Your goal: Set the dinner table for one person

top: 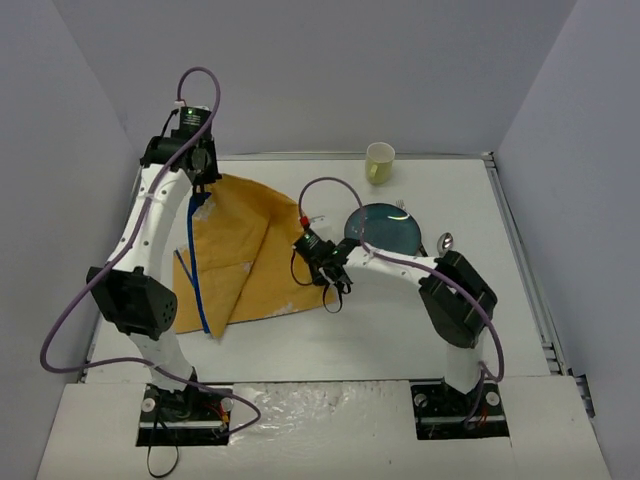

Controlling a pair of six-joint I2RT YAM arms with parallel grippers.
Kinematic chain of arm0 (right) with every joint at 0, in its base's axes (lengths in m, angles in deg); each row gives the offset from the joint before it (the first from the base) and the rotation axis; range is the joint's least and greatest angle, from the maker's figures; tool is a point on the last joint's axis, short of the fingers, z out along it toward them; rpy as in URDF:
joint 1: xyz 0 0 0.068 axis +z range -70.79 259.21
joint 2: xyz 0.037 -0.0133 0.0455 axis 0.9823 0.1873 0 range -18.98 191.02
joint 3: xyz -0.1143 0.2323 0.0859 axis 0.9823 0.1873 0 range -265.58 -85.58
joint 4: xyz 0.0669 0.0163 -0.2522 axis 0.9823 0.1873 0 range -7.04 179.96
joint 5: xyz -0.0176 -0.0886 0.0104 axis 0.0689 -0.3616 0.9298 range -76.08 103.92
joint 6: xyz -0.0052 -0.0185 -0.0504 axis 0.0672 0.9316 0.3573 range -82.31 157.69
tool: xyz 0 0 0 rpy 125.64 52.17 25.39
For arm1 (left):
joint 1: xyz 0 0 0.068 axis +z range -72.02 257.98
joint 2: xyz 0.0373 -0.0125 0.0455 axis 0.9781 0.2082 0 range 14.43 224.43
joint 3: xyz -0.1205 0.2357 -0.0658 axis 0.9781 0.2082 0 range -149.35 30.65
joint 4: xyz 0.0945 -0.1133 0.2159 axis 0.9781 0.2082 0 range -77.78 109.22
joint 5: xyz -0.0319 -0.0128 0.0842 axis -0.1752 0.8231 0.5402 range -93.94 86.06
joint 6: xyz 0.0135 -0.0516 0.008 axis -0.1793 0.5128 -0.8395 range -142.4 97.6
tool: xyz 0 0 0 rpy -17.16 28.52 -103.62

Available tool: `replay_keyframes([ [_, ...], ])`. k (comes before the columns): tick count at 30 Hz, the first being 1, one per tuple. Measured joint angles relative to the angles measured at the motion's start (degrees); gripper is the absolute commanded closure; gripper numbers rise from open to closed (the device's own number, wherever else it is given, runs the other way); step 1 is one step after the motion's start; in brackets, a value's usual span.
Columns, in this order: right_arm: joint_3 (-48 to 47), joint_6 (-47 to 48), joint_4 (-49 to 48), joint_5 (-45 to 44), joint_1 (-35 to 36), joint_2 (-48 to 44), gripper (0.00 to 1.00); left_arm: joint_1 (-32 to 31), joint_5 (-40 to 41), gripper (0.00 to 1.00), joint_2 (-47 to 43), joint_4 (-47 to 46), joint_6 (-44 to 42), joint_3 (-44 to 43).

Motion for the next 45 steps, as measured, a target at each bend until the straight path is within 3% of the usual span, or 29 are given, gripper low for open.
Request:
replay_keyframes([
  [7, -10.8, 11.34, 2.43, -11.68, -2.73, -10.9, 1.0, 0.6, 4.85, 1.0, -12.11, -0.82, -4.64, -4.29],
  [13, -21.31, 20.96, 2.29, -16.54, -2.45, -17.36, 1.0, 0.6, 9.73, 1.0, -23.53, -3.23, -8.72, -7.58],
  [19, -24.31, 30.09, 1.8, -15.93, -2.45, -23.47, 1.0, 0.6, 14.38, 1.0, -33.07, -4.85, -11.83, -6.81],
  [26, -24.84, 35.16, 1.83, -8.94, -2.38, -27.99, 1.0, 0.6, 17.13, 1.0, -37.09, -4.79, -12.68, -5.67],
  [31, -26.55, 37.1, 2.16, -6.72, -2.61, -26.98, 1.0, 0.6, 17.99, 1.0, -34.06, -3.43, -12.48, -5.65],
  [36, -31.33, 38.82, 1.65, -3.56, -5.46, -20.39, 1.0, 1.04, 17.43, 1.0, -26.6, -3.79, -12.86, -5.7],
  [42, -42.48, 40.12, 1.12, 2.26, -12.82, -7.18, 1.0, 7.48, 10.02, 1.0, -12.55, -6.58, -11.72, -6.65],
  [45, -49.73, 41.39, 0.95, 4.96, -16.12, -0.35, 1.0, 11.41, 5.93, 1.0, -3.98, -6.33, -10.16, -13.49],
])
